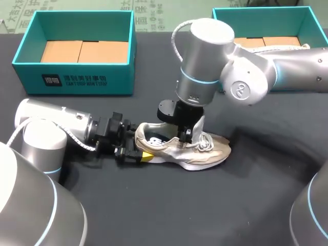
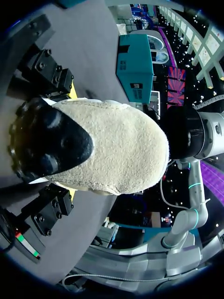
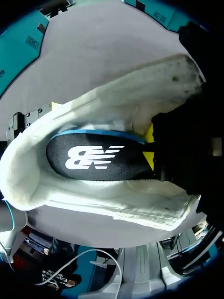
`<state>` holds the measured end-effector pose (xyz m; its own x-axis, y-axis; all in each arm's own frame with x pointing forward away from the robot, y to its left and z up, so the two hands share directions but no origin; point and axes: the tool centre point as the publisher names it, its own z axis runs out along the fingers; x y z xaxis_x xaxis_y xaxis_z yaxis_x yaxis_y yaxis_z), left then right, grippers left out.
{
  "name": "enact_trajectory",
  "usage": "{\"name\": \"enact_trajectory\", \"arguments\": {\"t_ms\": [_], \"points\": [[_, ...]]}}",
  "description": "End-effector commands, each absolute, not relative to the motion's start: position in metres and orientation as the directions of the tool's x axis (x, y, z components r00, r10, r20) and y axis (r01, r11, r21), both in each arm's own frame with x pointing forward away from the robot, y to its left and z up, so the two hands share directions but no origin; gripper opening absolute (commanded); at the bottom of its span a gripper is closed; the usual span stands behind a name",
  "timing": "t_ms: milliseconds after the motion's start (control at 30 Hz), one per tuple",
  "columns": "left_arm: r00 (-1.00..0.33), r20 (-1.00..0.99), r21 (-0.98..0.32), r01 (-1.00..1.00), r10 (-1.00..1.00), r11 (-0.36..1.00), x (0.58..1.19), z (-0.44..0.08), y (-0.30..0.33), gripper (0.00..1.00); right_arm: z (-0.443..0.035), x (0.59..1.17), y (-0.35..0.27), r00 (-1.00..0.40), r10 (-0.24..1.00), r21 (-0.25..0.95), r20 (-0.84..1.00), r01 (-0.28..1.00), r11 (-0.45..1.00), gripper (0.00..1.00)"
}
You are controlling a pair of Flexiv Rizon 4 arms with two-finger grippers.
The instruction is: Take the shoe out of the shoebox, open the shoe tongue, remove and reinsert the insole, then place the shoe into the shoebox
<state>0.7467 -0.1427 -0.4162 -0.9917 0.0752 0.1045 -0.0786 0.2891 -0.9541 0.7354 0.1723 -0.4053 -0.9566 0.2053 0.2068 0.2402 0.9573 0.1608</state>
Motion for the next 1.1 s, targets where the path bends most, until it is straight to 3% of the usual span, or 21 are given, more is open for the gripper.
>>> {"name": "enact_trajectory", "arguments": {"t_ms": [33, 733, 1100], "points": [[-0.992, 0.106, -0.953, -0.080, 0.073, 0.291, 0.748, -0.418, -0.144, 0.00, -0.404, 0.722, 0.157, -0.965, 0.190, 0.265, 0.183, 0.235, 0.935, 0.00], [-0.992, 0.106, -0.953, -0.080, 0.073, 0.291, 0.748, -0.418, -0.144, 0.00, -0.367, 0.740, 0.154, -0.998, -0.046, 0.556, 0.047, -0.012, 0.831, 0.00], [-0.992, 0.106, -0.953, -0.080, 0.073, 0.291, 0.748, -0.418, -0.144, 0.00, -0.342, 0.752, 0.187, -0.979, -0.205, 0.559, 0.021, -0.158, 0.814, 0.00]]}}
